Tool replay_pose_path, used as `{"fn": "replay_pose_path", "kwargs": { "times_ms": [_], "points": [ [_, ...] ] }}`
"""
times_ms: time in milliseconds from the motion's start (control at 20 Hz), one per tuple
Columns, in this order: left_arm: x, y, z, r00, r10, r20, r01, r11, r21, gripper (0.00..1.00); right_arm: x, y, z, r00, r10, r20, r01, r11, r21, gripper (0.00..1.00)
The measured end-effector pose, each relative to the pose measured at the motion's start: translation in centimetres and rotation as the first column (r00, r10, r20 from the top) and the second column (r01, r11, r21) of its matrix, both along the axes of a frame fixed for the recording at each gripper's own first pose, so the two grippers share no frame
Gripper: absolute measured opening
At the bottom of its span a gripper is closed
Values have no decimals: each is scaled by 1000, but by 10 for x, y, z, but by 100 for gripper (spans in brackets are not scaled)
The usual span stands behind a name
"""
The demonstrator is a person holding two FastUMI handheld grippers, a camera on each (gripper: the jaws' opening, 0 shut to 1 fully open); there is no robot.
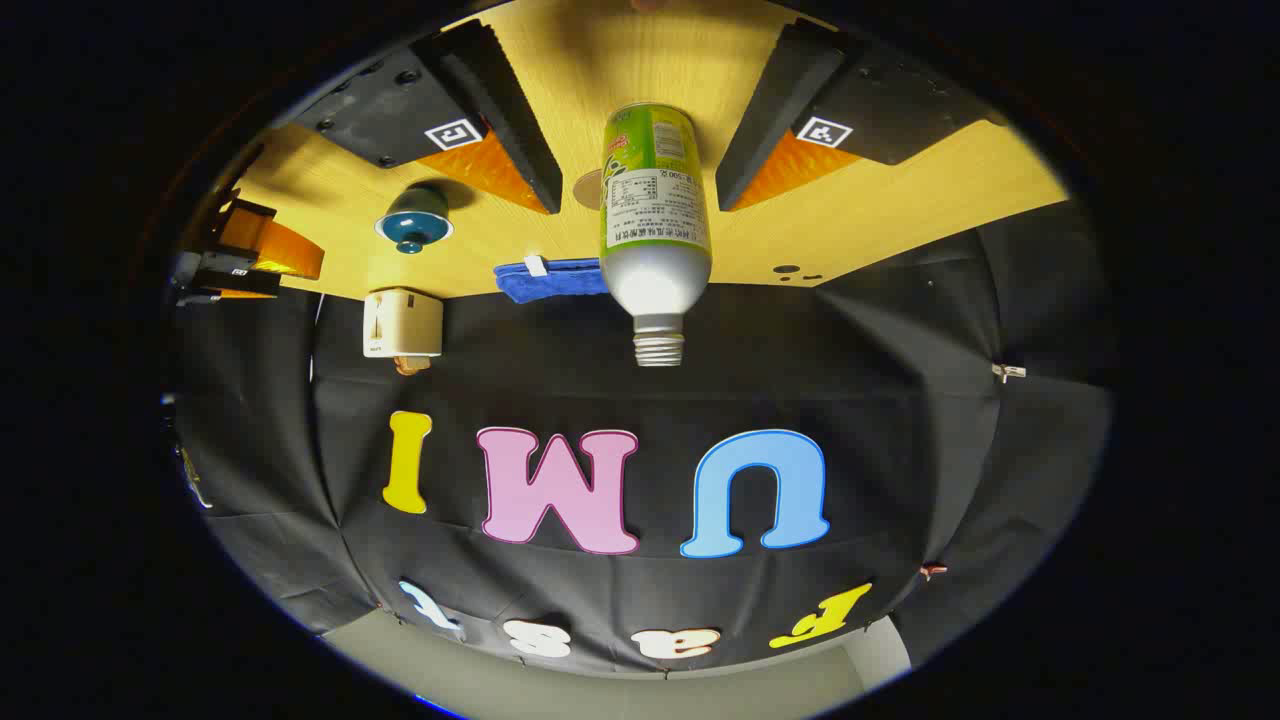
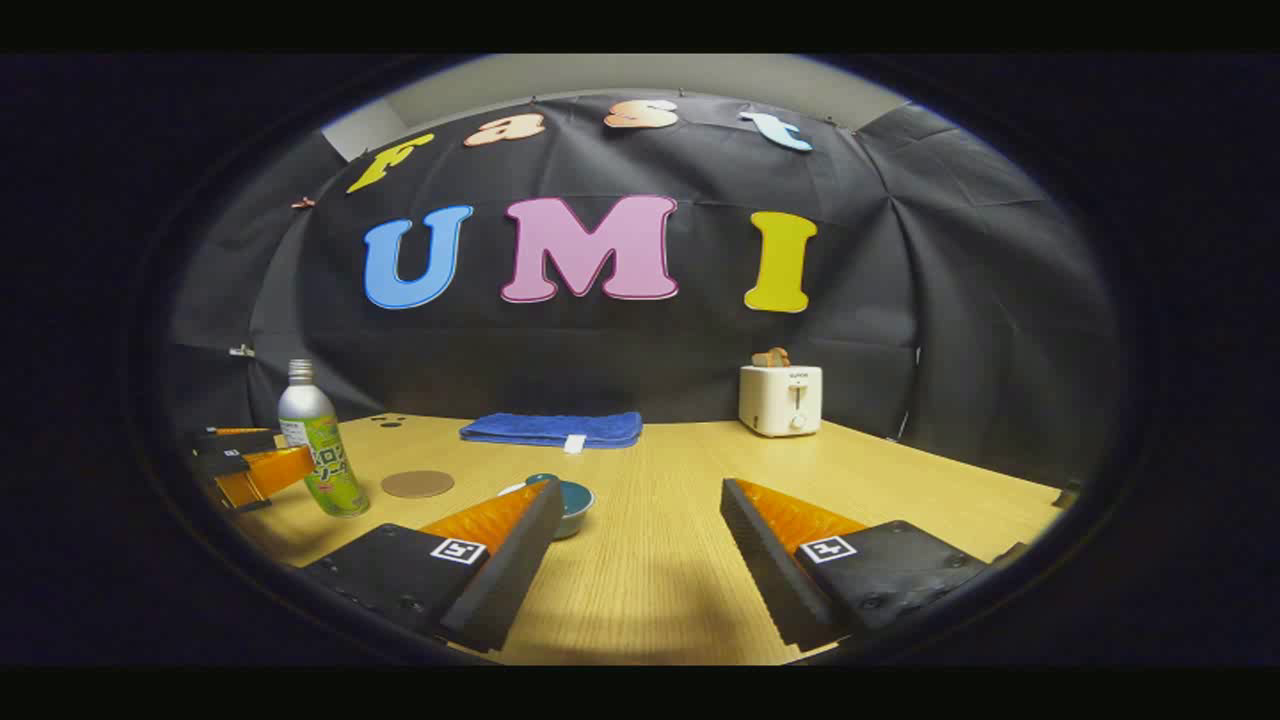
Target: Open the teacup lid with one hand, grasp the water bottle and pour water into the teacup with the other hand; after pouring, place the water bottle on the coaster and then close the teacup lid.
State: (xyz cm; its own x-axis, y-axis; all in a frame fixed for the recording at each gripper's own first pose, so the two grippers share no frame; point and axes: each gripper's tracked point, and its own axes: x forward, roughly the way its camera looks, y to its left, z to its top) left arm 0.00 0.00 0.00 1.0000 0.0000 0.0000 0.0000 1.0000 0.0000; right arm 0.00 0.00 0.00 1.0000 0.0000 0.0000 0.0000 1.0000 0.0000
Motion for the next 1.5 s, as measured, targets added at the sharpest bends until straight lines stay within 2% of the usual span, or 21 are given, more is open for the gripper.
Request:
{"fn": "replay_pose_path", "kwargs": {
  "times_ms": [800,1000,1250,1500],
  "points": [
    [0,0,-1,1000,22,-1,-22,999,27,98,0,7,-1,999,43,-3,-43,999,1,98],
    [0,4,0,1000,21,1,-21,1000,-15,98,0,7,0,999,43,-2,-43,999,1,98],
    [0,0,-1,1000,4,1,-4,1000,-10,98,1,6,-1,999,43,-5,-43,999,1,95],
    [0,0,0,1000,2,1,-2,1000,-11,98,3,29,-2,992,128,-8,-128,992,4,98]
  ]
}}
